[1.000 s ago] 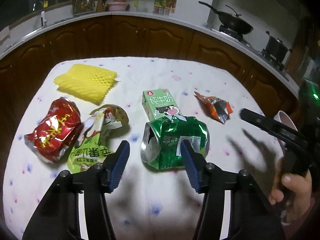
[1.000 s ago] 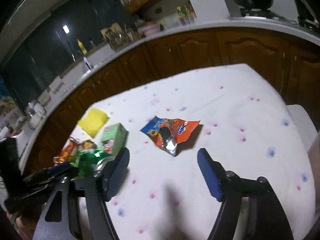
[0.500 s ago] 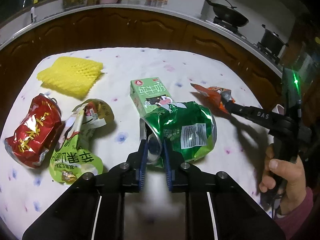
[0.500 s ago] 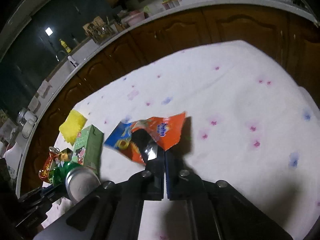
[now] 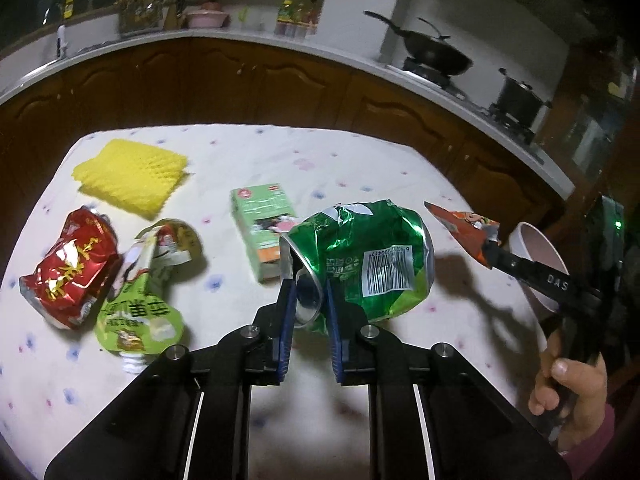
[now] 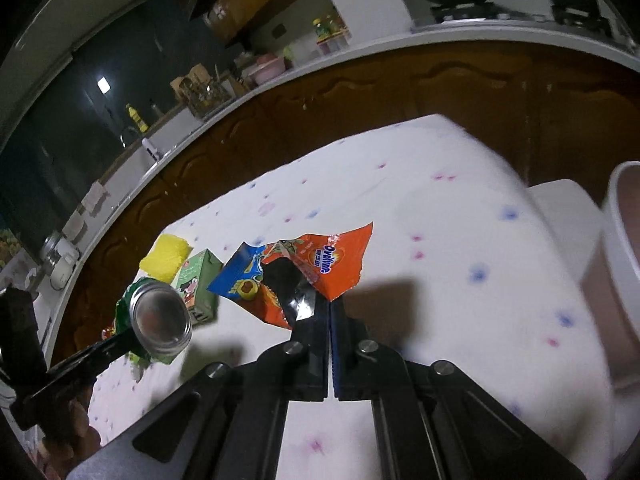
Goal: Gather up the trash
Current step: 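Carry the green can and orange wrapper over the bin with both tools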
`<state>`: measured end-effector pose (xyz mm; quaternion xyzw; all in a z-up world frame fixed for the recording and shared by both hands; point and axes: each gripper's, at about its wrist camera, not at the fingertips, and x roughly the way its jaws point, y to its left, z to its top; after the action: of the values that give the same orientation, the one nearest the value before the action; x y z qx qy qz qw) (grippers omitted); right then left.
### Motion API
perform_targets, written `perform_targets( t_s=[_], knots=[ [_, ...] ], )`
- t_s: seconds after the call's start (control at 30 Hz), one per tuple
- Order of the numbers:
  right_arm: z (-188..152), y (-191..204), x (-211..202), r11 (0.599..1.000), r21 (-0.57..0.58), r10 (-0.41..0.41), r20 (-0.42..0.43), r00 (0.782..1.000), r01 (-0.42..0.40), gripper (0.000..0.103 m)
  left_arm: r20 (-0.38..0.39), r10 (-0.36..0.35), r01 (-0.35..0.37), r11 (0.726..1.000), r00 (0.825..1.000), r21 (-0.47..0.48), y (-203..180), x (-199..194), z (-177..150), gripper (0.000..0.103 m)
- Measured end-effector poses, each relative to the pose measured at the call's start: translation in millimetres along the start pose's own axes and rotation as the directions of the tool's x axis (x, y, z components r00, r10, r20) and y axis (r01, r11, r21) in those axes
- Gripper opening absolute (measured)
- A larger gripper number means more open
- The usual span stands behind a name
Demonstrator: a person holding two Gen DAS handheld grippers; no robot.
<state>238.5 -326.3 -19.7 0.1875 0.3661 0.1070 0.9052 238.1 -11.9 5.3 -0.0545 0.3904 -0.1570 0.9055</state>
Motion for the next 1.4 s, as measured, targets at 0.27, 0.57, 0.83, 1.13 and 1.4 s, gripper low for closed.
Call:
perform_targets(
  t_s=[0.27,0.57,0.83,1.13,1.4],
  knots=[
    [-12.0,-11.7,-52.8,1.0,0.0,-0.03,0.061,0.998,0.03,0.001,0.023,-0.069,0.068,0.997,0.997,0.043,-40.9,-11.2,0.1,0.013],
    [-26.5,-44.1,-102.2,0.995,0.05,-0.088,0.119,0.989,0.083,0.001,0.018,-0.133,0.131,0.987,0.991,0.091,-84.8,-12.7,-3.0,0.013],
    [-32.6,-68.5,-131.0,0.989,0.086,-0.134,0.152,0.979,0.122,0.001,0.017,-0.185,0.181,0.974,0.983,0.133,-122.1,-12.7,-2.6,0.013],
    [-38.2,-98.8,-166.1,0.976,0.127,-0.198,0.197,0.96,0.176,0.001,-0.002,-0.25,0.246,0.952,0.968,0.182,-169.8,-8.3,-0.4,0.013],
    [-41.1,-122.3,-187.8,0.963,0.172,-0.242,0.219,0.945,0.207,0.001,-0.013,-0.283,0.278,0.934,0.959,0.224,-204.3,-3.9,2.4,0.013]
  ],
)
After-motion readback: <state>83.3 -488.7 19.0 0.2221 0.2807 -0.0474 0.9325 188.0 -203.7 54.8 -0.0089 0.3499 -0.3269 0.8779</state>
